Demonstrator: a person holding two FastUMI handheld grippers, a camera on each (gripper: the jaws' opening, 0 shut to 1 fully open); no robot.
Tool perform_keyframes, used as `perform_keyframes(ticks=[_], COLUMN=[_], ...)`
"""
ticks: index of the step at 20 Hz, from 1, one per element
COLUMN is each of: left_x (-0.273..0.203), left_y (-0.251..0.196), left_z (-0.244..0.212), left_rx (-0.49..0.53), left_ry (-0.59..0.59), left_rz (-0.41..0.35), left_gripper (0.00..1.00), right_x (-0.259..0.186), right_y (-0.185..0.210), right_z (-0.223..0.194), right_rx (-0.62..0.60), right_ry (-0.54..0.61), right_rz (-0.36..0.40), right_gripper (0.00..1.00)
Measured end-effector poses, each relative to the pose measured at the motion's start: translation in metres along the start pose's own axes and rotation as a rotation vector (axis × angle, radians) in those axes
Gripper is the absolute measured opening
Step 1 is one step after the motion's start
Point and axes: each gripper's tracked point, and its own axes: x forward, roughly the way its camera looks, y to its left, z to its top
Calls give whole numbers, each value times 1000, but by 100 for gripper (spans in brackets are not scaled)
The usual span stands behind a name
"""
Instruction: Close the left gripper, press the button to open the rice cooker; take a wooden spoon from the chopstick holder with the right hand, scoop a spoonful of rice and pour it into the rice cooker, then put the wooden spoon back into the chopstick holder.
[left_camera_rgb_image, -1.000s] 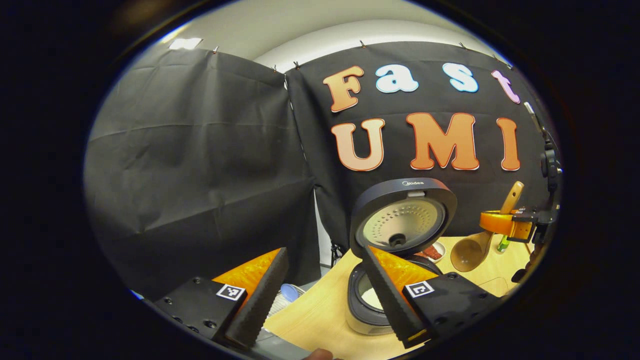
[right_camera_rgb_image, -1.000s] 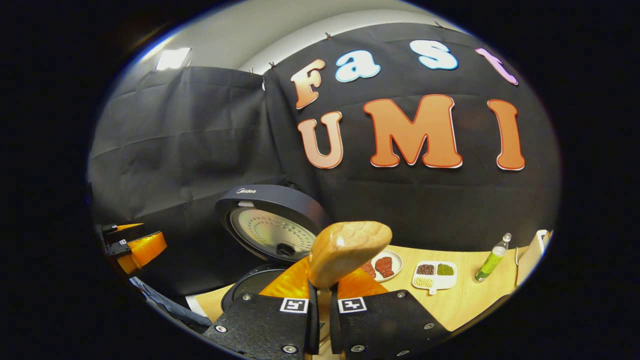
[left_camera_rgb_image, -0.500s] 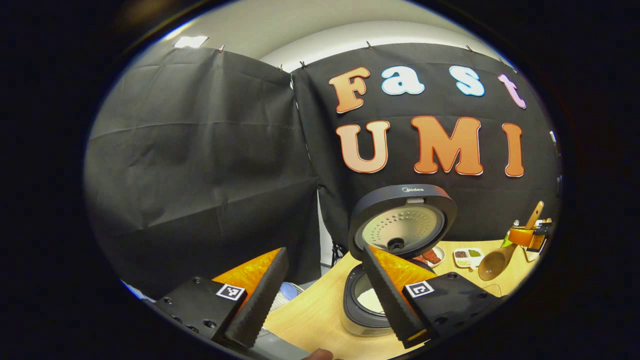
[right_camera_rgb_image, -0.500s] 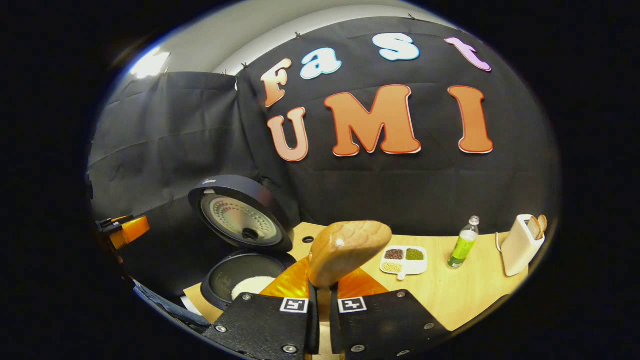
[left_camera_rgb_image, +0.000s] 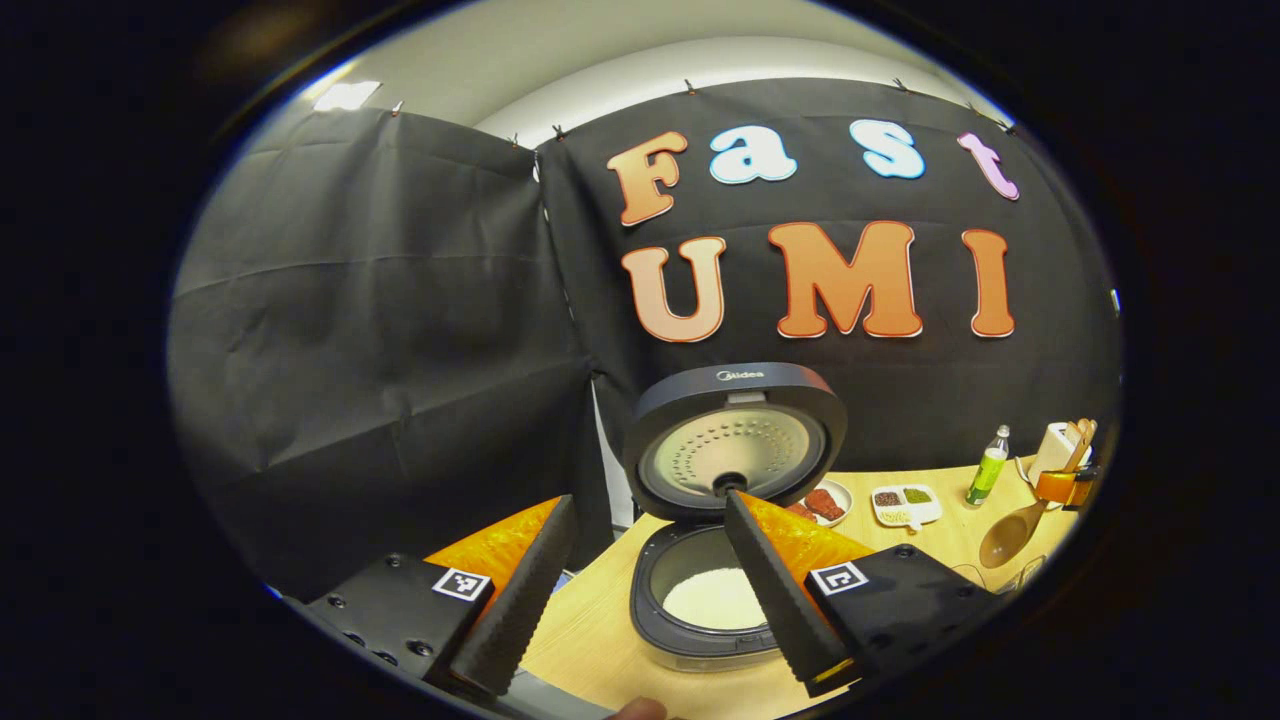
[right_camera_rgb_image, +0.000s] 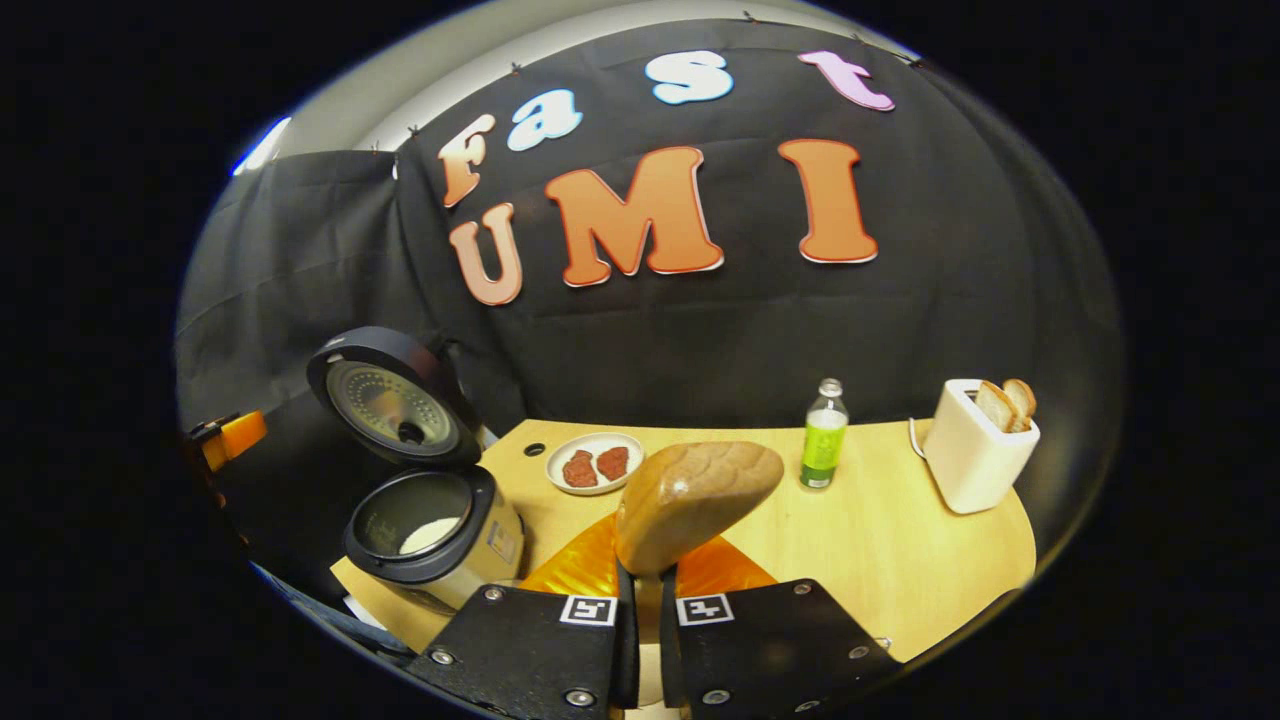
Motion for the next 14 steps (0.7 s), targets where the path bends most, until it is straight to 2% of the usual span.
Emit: perform_keyframes(ticks=[7, 8, 10, 14], left_x=[5, 5, 6, 4], left_y=[-46, -50, -55, -63], left_z=[-5, -6, -4, 8], left_rx=[-46, -58, -71, -21], left_ry=[43, 57, 59, 15], left_rz=[-90, -96, -105, -103], left_gripper=[93, 100, 94, 100], right_x=[-33, -38, -45, -61], right_y=[-67, -76, -93, -118], right_z=[-26, -29, -34, -41], right_rx=[67, 74, 89, 111], right_ry=[41, 46, 53, 59], right_rz=[-155, -177, -215, -276], right_gripper=[7, 8, 8, 8])
